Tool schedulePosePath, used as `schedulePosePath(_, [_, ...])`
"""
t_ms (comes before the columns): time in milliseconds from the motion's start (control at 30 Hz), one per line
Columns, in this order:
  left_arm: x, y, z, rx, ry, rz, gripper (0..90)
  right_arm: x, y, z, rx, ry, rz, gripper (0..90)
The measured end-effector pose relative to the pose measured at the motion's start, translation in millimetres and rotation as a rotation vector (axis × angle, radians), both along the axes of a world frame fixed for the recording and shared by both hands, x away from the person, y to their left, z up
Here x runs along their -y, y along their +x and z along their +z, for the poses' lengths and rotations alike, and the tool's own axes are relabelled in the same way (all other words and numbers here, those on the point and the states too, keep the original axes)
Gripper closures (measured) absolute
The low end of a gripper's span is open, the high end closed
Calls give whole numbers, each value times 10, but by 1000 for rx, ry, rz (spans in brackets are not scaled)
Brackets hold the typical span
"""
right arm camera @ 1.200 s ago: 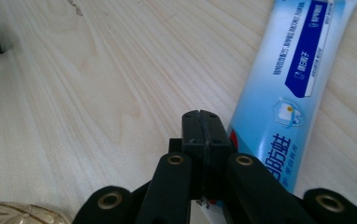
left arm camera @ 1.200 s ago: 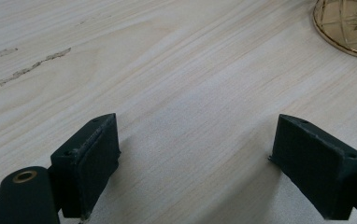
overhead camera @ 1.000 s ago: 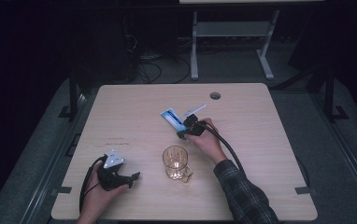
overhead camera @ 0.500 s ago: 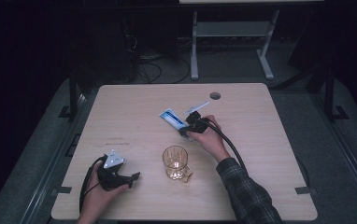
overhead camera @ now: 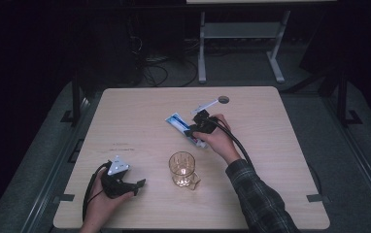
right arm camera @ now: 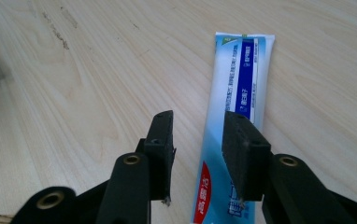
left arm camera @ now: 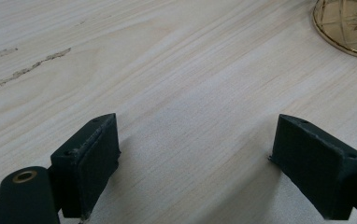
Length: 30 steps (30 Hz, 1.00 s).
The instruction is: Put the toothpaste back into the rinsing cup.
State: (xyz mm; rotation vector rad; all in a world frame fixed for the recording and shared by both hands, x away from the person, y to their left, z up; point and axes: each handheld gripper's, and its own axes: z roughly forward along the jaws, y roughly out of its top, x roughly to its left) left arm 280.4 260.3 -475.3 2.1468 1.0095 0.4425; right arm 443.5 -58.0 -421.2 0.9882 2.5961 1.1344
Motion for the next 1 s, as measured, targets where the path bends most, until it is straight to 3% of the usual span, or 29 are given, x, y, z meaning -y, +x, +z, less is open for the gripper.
schedulePosePath(433, [-3,0,2,-2,4,-4,138,-90,167,90,19,-31,-26,535])
schedulePosePath(600, [-2,0,2,-2,3,-3,137,-115,292,87,12,-40,-49,508])
schedulePosePath(767, [-2,0,2,-2,4,-4,137,-117,355,75,17,-17,-67,505])
schedulePosePath(800, [-4,0,3,-2,8,-6,137,-130,389,52,2,-31,-68,492])
schedulePosePath(1000, [-3,0,3,-1,6,-4,137,-213,493,14,10,-38,-80,474])
